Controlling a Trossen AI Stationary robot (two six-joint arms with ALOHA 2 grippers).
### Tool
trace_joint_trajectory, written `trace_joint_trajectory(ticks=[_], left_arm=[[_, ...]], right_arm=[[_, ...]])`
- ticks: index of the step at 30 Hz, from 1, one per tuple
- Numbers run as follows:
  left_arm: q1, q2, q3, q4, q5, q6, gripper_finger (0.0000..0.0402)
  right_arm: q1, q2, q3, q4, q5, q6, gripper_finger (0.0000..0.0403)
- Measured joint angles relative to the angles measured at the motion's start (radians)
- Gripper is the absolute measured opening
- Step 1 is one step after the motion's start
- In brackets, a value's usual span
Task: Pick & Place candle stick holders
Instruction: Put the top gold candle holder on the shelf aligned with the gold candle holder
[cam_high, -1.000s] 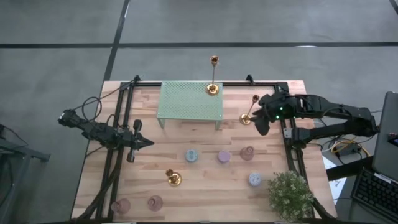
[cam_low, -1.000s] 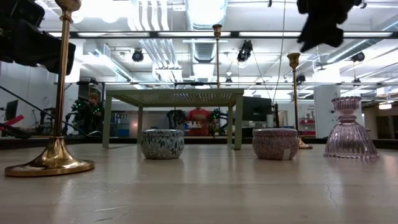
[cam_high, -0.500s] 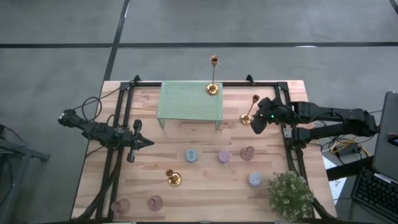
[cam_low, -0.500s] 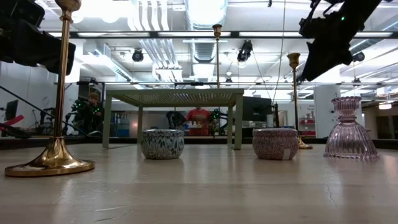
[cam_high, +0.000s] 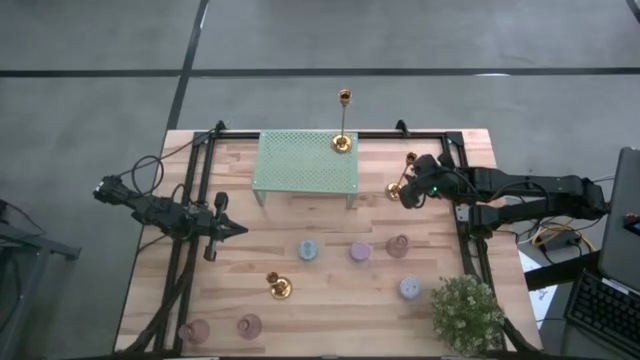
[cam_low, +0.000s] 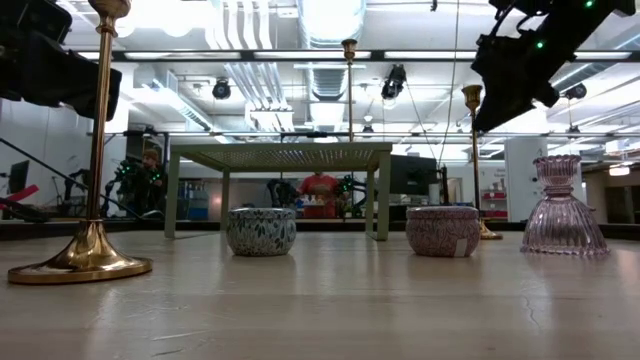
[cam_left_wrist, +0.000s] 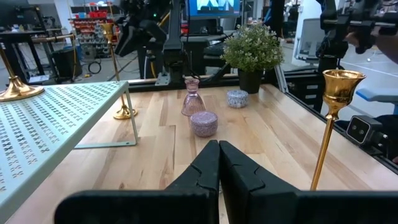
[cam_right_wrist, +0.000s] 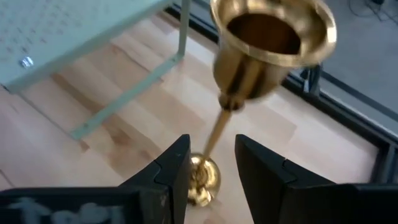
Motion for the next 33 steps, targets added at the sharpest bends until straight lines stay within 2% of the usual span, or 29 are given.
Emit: trace_joint_trajectory(ticks=[4, 15, 28, 33], left_arm=[[0.0, 0.0, 0.0, 0.0, 0.0, 0.0, 0.001], [0.0, 0.0, 0.0, 0.0, 0.0, 0.0, 0.001], [0.0, 0.0, 0.0, 0.0, 0.0, 0.0, 0.001], [0.0, 0.0, 0.0, 0.0, 0.0, 0.0, 0.001]], right_arm=[[0.0, 0.002, -0.007, 0.053, 0.014, -0.021, 0.0115], [0.0, 0.002, -0.007, 0.06, 0.1, -0.037, 0.0091], [0.0, 0.002, -0.008, 0.097, 0.103, -0.076, 0.004], [0.0, 0.002, -0.008, 0.097, 0.103, -0.082, 0.0034]])
